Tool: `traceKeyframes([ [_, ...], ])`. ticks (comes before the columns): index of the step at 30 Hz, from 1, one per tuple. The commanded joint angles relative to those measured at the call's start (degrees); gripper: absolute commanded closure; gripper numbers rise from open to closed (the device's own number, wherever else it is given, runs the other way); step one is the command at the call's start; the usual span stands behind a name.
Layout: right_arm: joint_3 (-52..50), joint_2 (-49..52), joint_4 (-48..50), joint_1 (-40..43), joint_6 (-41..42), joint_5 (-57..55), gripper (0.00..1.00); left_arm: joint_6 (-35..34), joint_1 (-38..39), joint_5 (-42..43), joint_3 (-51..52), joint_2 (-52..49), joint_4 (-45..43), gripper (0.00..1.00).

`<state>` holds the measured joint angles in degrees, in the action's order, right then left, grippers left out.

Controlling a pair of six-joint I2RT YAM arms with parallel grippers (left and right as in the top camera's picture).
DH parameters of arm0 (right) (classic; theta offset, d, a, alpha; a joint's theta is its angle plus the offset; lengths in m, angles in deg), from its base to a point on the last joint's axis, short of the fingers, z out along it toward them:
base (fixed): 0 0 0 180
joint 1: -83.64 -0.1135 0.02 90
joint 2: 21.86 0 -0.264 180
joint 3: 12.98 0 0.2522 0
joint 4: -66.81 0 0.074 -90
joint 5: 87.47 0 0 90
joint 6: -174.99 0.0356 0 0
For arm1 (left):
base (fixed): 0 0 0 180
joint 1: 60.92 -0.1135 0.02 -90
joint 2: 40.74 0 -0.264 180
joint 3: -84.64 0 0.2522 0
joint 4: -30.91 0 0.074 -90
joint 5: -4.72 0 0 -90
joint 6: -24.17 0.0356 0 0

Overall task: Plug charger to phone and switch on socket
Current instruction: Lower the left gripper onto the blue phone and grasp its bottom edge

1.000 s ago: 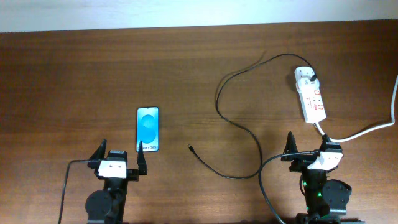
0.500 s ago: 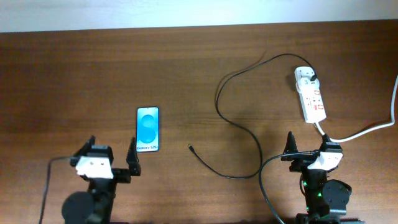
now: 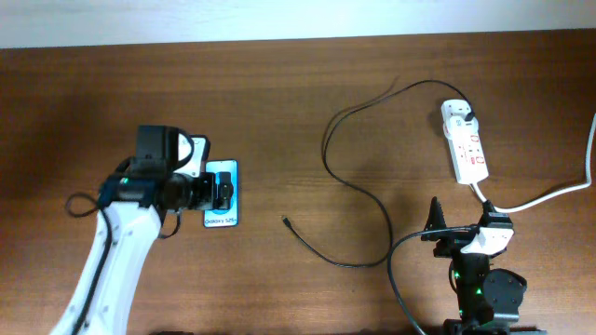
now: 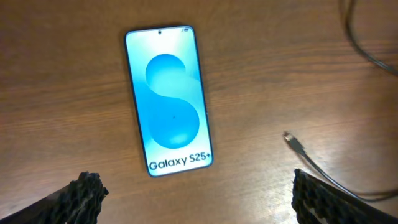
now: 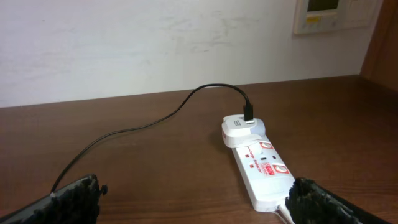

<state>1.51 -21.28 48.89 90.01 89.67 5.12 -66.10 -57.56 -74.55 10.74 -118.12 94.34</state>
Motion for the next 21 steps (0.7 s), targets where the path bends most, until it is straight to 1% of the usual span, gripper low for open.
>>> traceKeyframes([
  [1,-0.42,-0.39,0.00,-0.35,0.02,0.35,0.02,-3.56,-0.13,-0.44,-0.92,-8.17,-4.00,0.01],
  [2,-0.42,-0.39,0.00,-0.35,0.02,0.33,0.02,-5.29,-0.13,-2.84,-0.92,-11.98,-6.69,0.01],
  [3,-0.42,-0.39,0.00,-0.35,0.02,0.33,0.02,-5.73,-0.13,-3.04,-0.92,-14.67,-8.13,0.01],
  [4,-0.42,-0.39,0.00,-0.35,0.02,0.33,0.02,-5.70,-0.15,-3.32,-0.92,-16.85,-8.70,0.01],
  [5,-0.42,-0.39,0.00,-0.35,0.02,0.33,0.02,-5.68,-0.13,-6.38,-0.92,-18.78,-8.92,0.01],
  [7,-0.42,-0.39,0.00,-0.35,0.02,0.35,0.02,-5.68,-0.13,-9.31,-0.92,-20.15,-9.49,0.01],
  [11,-0.42,-0.39,0.00,-0.35,0.02,0.35,0.02,-5.70,0.09,-9.03,-0.92,-20.44,-12.81,0.01],
  [16,-0.42,-0.39,0.00,-0.35,0.02,0.33,0.02,-5.75,4.55,-9.70,-0.87,-20.52,-16.48,0.01],
  [18,-0.42,-0.39,0.00,-0.35,0.02,0.35,0.02,-8.13,5.29,-9.70,-0.87,-21.99,-17.22,0.01],
  [20,-0.42,-0.39,0.00,-0.35,0.02,0.35,0.02,-10.67,5.29,-11.67,-0.87,-24.63,-17.09,0.01],
  [21,-0.42,-0.39,0.00,-0.35,0.02,0.33,0.02,-10.86,5.29,-12.07,-0.87,-25.92,-17.31,0.01],
])
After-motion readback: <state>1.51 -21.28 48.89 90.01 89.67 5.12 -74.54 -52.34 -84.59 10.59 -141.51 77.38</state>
